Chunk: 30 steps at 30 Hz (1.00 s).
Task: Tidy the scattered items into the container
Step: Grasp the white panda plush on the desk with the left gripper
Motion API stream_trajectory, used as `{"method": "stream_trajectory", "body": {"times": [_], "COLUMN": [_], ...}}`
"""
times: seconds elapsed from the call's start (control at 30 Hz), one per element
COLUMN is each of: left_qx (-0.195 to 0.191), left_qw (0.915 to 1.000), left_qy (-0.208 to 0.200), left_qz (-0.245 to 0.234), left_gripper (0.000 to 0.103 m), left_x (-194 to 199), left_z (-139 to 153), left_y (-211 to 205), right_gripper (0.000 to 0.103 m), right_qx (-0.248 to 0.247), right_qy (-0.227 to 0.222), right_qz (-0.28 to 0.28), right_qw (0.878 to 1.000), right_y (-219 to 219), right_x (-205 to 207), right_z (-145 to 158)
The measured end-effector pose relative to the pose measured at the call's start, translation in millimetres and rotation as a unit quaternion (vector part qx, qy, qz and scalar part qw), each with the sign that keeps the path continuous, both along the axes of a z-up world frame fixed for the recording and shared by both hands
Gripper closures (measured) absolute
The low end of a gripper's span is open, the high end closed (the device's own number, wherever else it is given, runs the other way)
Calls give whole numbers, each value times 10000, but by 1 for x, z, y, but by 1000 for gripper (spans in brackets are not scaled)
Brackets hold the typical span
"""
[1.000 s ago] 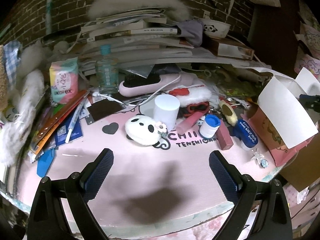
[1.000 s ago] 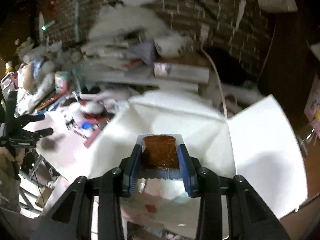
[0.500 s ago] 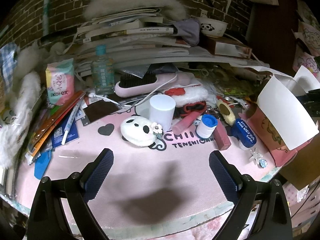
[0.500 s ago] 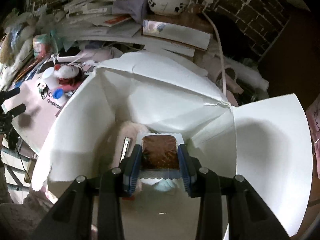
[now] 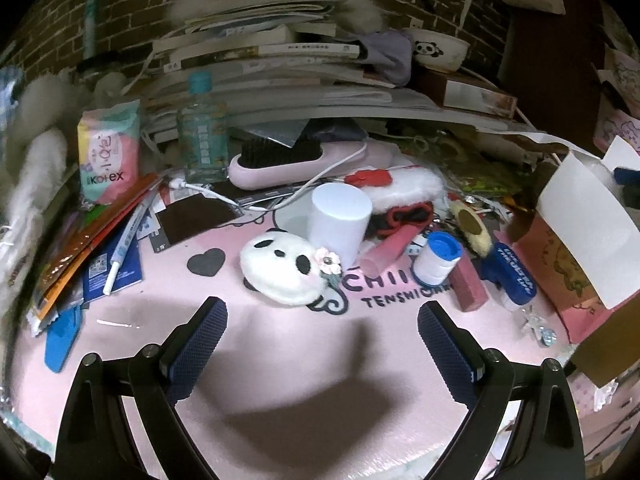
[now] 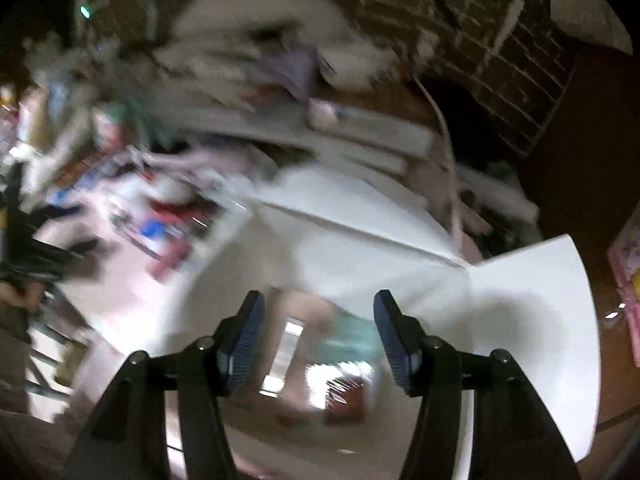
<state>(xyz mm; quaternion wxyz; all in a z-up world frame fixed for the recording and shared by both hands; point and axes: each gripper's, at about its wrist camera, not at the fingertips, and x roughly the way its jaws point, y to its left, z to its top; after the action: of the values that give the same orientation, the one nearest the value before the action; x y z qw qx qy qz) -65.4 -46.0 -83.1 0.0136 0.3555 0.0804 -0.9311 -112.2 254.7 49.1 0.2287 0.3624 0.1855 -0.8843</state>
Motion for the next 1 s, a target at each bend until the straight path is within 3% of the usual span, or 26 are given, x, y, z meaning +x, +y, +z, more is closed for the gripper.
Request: {"method": "stream_trajectory", "body": {"times": [0.27, 0.5, 0.63, 0.7, 0.8, 1.0], "left_qx": [-67, 276, 245, 183, 129, 41], "left_qw": [9998, 9987, 9989, 9989, 9989, 9990], "left_qy": [0, -233, -240, -279, -298, -304], "left_qz": [165, 373, 328, 336, 326, 320], "left_gripper": [8, 8, 10, 19, 23, 39], "left_x": [-18, -36, -36, -37, -38, -39], "left_z": [-6, -15, -14, -14, -14, -14], "left_y": [-9, -25, -23, -22, -21, -21], "right_gripper": [37, 36, 35, 31, 26, 26], "right_qx": [-996, -1328, -1499, -1564, -1594, -1645], "right_qy": [619, 401, 203, 105, -15, 331], "right_qz": [1108, 1819, 1785, 1737, 1632, 934], "right_qw": [9869, 9735, 9722, 9722, 9736, 9814], "right_y": [-62, -115, -133, -139, -145, -144], "right_x": [64, 98, 104, 104, 105, 97], "right_z": [8, -21, -54, -70, -93, -120]}}
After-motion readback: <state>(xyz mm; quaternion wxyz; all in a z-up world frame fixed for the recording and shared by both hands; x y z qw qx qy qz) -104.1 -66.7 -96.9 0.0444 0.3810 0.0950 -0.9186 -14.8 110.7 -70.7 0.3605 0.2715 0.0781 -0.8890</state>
